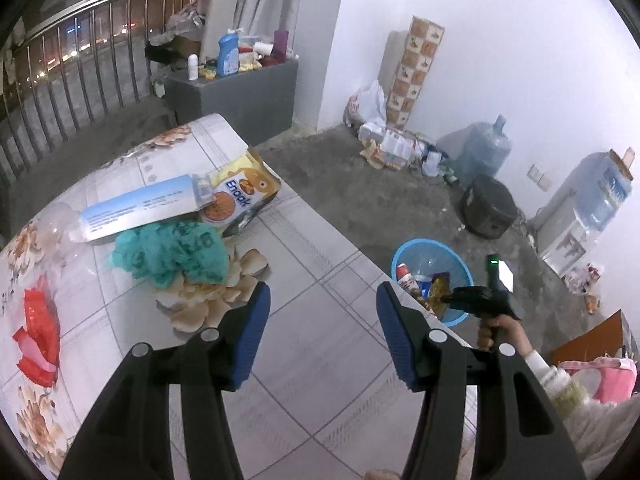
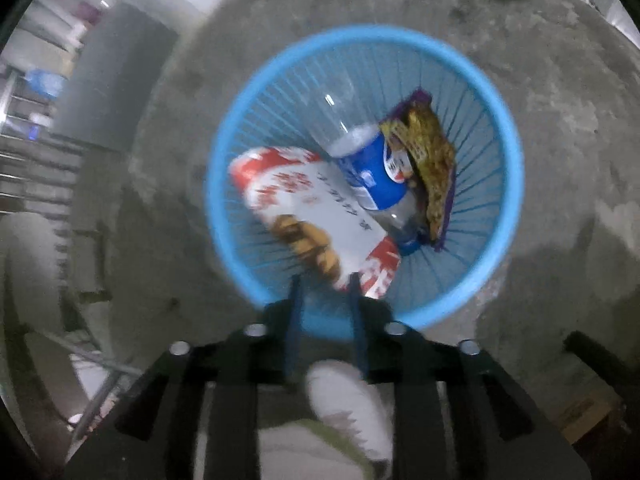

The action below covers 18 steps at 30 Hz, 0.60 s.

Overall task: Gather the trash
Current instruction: 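Move both tools back over the table toward the remaining trash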

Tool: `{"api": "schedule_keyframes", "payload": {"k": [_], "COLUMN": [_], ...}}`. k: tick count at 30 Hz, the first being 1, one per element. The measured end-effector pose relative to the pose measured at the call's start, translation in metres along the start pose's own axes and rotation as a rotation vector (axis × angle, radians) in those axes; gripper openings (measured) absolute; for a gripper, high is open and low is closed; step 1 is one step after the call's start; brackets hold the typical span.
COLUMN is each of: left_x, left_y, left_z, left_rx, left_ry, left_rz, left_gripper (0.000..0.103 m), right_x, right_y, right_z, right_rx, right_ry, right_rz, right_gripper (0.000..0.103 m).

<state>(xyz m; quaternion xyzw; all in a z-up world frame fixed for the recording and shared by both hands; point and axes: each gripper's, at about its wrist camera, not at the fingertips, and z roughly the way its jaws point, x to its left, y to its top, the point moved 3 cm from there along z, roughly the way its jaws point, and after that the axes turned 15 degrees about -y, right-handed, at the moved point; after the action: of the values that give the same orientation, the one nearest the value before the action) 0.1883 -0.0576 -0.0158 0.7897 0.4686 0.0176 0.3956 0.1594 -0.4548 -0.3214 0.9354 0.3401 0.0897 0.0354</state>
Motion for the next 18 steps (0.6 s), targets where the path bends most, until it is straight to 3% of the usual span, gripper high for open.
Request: {"api": "schedule_keyframes", "payload": {"k": [5, 10, 14, 18], "left_x": [0.003, 0.013, 0.035, 0.072], "left_y": [-0.006, -0.012, -0.024, -0.046], "left_z": [-0.023, -0.064, -0.112, -0.163], "left_rx": [-0.039, -0.134, -0.238, -0.332], "left_ry": [-0.005, 0.025, 0.113, 0.27], "left_rz": [0.001, -0.011, -0.042, -0.095], "left_gripper": [0.056, 0.06, 0.068, 0.082], "right_x": [0.001, 0.04, 0.096, 0.168], "right_y": [-0.014, -0.015, -0.029, -0.059], "right_z": [-0.083, -0.168, -0.225, -0.252], "right_rx": [-0.091, -0.21, -0.316, -0.336], "right_ry": [0.143, 0.243, 0.344, 0.431], "right_rz": [0.031, -0.067, -0.224, -0.411], "right_gripper": [0.051, 0.056, 0.066, 0.075]}}
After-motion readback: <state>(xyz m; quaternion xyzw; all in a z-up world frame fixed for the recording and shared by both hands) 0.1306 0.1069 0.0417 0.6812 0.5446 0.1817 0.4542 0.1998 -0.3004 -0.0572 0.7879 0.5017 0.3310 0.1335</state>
